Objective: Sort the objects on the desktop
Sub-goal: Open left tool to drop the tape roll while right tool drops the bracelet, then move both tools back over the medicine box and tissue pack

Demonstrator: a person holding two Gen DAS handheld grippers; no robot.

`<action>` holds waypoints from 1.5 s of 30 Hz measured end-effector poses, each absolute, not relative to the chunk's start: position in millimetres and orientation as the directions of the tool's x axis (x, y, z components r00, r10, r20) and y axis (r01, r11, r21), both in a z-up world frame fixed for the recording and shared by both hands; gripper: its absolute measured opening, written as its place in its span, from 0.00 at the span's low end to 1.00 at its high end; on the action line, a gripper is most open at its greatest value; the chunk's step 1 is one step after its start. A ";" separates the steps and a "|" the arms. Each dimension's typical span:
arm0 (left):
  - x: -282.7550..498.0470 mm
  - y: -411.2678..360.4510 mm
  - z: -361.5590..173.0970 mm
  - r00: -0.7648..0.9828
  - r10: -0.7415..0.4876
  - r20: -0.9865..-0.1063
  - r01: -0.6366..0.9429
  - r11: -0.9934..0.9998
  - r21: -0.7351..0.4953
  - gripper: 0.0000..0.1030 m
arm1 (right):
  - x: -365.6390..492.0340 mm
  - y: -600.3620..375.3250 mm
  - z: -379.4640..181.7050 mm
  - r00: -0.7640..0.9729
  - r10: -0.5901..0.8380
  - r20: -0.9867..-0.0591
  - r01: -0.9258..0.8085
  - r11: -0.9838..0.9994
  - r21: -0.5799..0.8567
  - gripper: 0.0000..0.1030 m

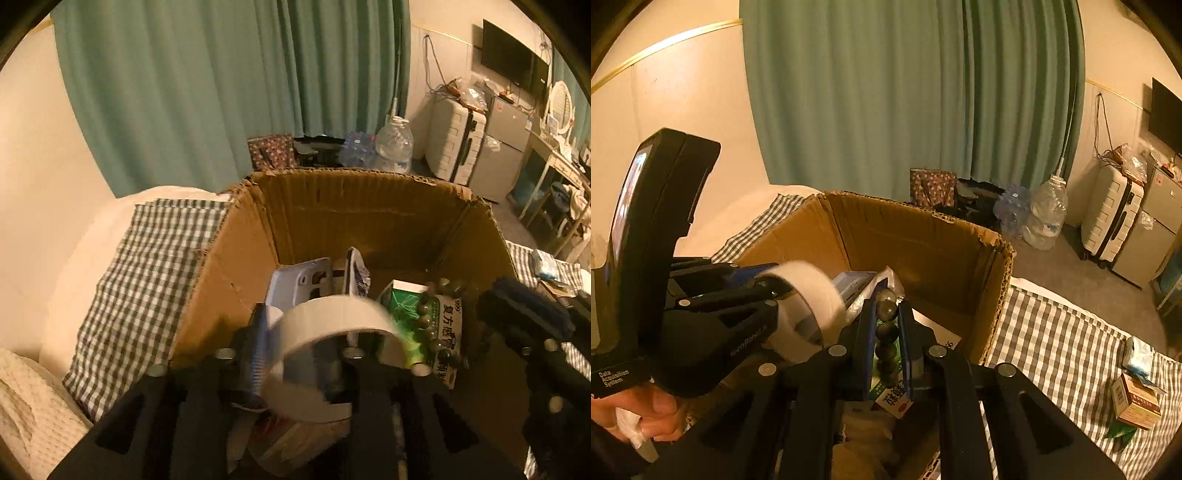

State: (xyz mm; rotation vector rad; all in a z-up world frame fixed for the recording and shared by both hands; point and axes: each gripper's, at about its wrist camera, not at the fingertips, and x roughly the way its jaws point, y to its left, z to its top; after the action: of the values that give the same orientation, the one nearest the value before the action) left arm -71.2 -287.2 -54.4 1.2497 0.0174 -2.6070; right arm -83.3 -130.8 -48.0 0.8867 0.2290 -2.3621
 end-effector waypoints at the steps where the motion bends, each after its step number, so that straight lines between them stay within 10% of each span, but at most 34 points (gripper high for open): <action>1: -71.8 -287.9 -52.4 -0.603 -0.226 -0.765 0.233 -0.967 0.102 0.36 | -82.0 -129.0 -45.7 -0.603 -0.476 -0.640 0.589 -0.807 0.045 0.12; 21: -20.5 -235.7 48.8 -0.796 -0.197 -0.572 0.188 -0.979 0.076 0.99 | -24.6 -48.0 68.9 -0.807 -0.377 -0.454 0.430 -0.903 -0.015 0.60; 37: 26.0 -166.5 113.4 -0.893 -0.084 -0.443 0.086 -0.996 0.017 1.00 | 26.2 50.3 143.1 -0.888 -0.251 -0.385 0.276 -0.961 -0.011 0.98; 45: 32.3 -133.9 119.0 -0.890 0.002 -0.455 0.013 -0.999 -0.029 1.00 | 54.6 98.0 166.7 -0.919 -0.147 -0.365 0.162 -0.987 -0.011 1.00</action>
State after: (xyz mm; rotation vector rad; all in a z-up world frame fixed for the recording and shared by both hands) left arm 32.3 -133.9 119.0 0.7343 0.0494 -3.0482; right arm 54.6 98.0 166.7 0.5526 0.0606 -2.9313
